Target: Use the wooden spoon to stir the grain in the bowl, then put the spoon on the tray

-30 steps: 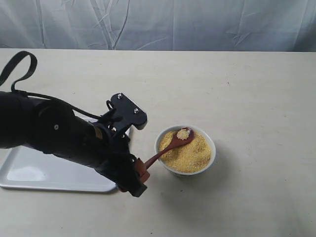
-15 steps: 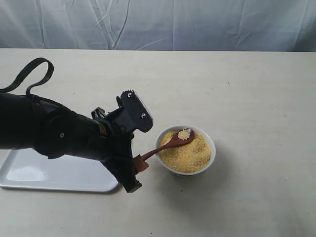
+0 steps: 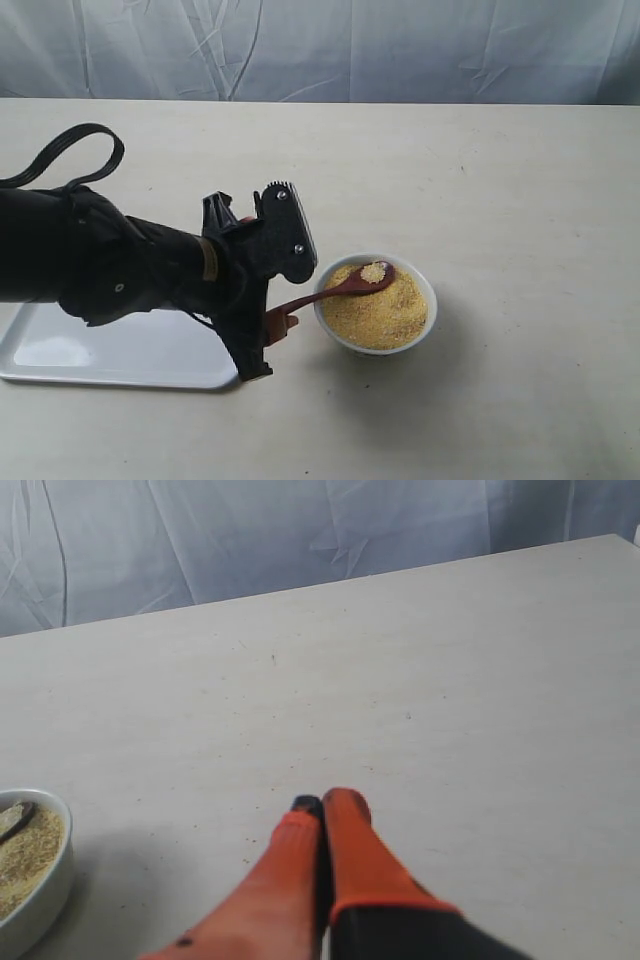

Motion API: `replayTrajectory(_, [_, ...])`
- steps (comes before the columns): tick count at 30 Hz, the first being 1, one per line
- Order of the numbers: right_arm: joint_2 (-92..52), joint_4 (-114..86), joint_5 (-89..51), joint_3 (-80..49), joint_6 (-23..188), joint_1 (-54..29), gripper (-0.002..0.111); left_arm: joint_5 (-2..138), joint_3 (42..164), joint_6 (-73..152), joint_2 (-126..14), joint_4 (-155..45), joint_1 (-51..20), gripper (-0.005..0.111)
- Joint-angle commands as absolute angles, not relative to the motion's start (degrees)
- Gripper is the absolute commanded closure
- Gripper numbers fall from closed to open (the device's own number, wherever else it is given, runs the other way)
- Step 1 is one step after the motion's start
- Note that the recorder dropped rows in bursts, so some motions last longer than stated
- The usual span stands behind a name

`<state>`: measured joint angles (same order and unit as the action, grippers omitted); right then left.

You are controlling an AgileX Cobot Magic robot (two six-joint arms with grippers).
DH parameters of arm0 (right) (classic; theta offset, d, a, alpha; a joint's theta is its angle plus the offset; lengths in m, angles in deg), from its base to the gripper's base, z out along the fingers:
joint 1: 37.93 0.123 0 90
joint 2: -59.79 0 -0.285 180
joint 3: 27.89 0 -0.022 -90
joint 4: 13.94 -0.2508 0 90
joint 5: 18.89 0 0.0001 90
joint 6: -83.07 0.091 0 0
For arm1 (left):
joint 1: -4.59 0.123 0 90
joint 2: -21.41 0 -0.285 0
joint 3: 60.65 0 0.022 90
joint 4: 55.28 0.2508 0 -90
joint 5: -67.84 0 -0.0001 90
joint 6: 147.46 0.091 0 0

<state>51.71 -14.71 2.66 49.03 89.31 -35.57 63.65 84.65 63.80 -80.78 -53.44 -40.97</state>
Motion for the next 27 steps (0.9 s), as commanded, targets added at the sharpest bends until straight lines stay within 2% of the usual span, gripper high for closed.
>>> replayTrajectory(1, [52.0,-14.42,2.06,49.33,89.19,-35.91,0.108,65.19,84.92,63.67,-81.05,-50.94,-40.47,0.039])
replayTrajectory(9, [52.0,-14.57,1.91,49.33,89.19,-35.91,0.108,66.36,84.92,63.67,-81.05,-46.71,-37.18,0.039])
replayTrajectory(27, [52.0,-14.4,2.04,49.33,89.21,-35.91,0.108,67.39,84.92,63.56,-81.05,-42.2,-35.04,0.04])
